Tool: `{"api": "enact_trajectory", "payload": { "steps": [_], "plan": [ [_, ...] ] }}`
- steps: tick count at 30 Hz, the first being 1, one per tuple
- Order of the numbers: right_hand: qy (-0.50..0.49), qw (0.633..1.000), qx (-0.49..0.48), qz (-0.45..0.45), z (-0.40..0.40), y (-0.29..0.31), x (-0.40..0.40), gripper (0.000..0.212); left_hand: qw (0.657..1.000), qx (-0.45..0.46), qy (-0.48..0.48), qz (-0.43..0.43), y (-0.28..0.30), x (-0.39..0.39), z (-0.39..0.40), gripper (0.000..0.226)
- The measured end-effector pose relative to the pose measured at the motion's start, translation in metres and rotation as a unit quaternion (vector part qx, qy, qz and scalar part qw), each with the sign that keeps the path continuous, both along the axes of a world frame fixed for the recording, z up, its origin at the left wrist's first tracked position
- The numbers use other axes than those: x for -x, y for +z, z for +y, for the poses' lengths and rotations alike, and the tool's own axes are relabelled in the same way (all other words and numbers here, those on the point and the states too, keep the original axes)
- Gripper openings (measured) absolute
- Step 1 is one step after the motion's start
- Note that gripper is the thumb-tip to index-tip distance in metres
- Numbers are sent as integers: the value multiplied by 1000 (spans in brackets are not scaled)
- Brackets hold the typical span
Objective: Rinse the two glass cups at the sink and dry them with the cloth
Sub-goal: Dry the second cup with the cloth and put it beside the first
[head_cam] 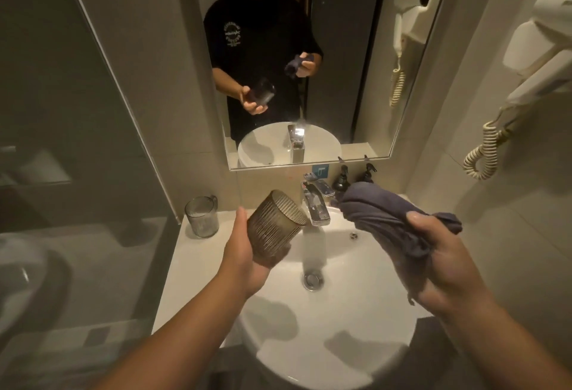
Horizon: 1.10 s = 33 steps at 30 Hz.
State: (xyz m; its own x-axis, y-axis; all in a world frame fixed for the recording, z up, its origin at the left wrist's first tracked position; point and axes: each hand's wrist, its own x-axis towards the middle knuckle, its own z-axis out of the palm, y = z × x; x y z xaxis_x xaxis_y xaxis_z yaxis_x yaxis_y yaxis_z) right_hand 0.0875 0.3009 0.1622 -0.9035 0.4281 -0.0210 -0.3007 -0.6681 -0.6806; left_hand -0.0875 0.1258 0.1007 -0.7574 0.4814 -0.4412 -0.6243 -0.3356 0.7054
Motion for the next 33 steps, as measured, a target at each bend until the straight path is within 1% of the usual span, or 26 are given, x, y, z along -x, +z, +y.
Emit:
{"api": "enact_trajectory", "payload": {
  "steps": [1, 2, 3, 4, 5, 6, 7, 8, 9, 10, 11, 14, 16, 18, 20, 21, 24, 25, 27, 29, 33],
  "plan": [
    [-27, 998, -65, -5, -2, -1, 0, 42, 999, -7, -13, -35, -2, -2, 2, 67],
    [-53, 988, -145, -28, -8, -4, 0, 35, 998, -11, -25, -53, -4, -7, 5, 72],
    [-90, 964, -242, -61, -16, -11, 0, 30, 997, -13, -36, -63, -4, -14, 9, 74],
    [-137, 918, -360, -93, -26, -18, 1, 29, 996, -17, -50, -67, -3, -21, 13, 74],
    [-175, 848, -488, -109, -34, -26, 2, 31, 995, -24, -71, -64, -2, -27, 17, 74],
    [-188, 771, -600, -98, -40, -34, 4, 38, 993, -36, -93, -56, 0, -32, 19, 72],
    [-193, 702, -682, -66, -43, -44, 8, 45, 992, -47, -113, -40, 1, -36, 20, 69],
    [-191, 656, -729, -38, -42, -52, 12, 51, 990, -49, -133, -16, 3, -38, 20, 64],
    [-191, 631, -751, -27, -40, -55, 14, 55, 987, -40, -153, 13, 4, -38, 19, 61],
    [-185, 625, -758, -27, -36, -55, 17, 58, 984, -28, -170, 41, 5, -37, 17, 57],
    [-177, 628, -757, -35, -33, -51, 19, 59, 981, -15, -185, 64, 5, -34, 15, 54],
    [-140, 653, -743, -40, -25, -37, 20, 58, 968, 9, -233, 97, 10, -27, 9, 49],
    [-114, 660, -742, -19, -26, -29, 21, 53, 962, 17, -248, 113, 16, -28, 8, 49],
    [-99, 656, -749, 5, -30, -21, 24, 52, 959, 6, -251, 128, 24, -32, 11, 54],
    [-102, 640, -762, 3, -33, -16, 30, 50, 962, 2, -232, 146, 28, -35, 16, 58],
    [-108, 625, -773, -8, -33, -14, 32, 52, 963, 7, -220, 158, 30, -37, 19, 56],
    [-117, 567, -814, -37, -32, -15, 38, 74, 963, 15, -192, 191, 28, -40, 27, 49],
    [-123, 556, -821, -35, -31, -15, 38, 75, 965, 13, -177, 195, 28, -41, 28, 50],
    [-135, 550, -824, -21, -32, -15, 37, 70, 974, -4, -146, 174, 31, -42, 29, 54],
    [-141, 554, -821, -10, -37, -20, 33, 67, 984, -20, -119, 128, 32, -41, 30, 58],
    [-165, 547, -821, -2, -49, -34, 23, 63, 991, -41, -112, 60, 25, -40, 30, 68]
  ]
}}
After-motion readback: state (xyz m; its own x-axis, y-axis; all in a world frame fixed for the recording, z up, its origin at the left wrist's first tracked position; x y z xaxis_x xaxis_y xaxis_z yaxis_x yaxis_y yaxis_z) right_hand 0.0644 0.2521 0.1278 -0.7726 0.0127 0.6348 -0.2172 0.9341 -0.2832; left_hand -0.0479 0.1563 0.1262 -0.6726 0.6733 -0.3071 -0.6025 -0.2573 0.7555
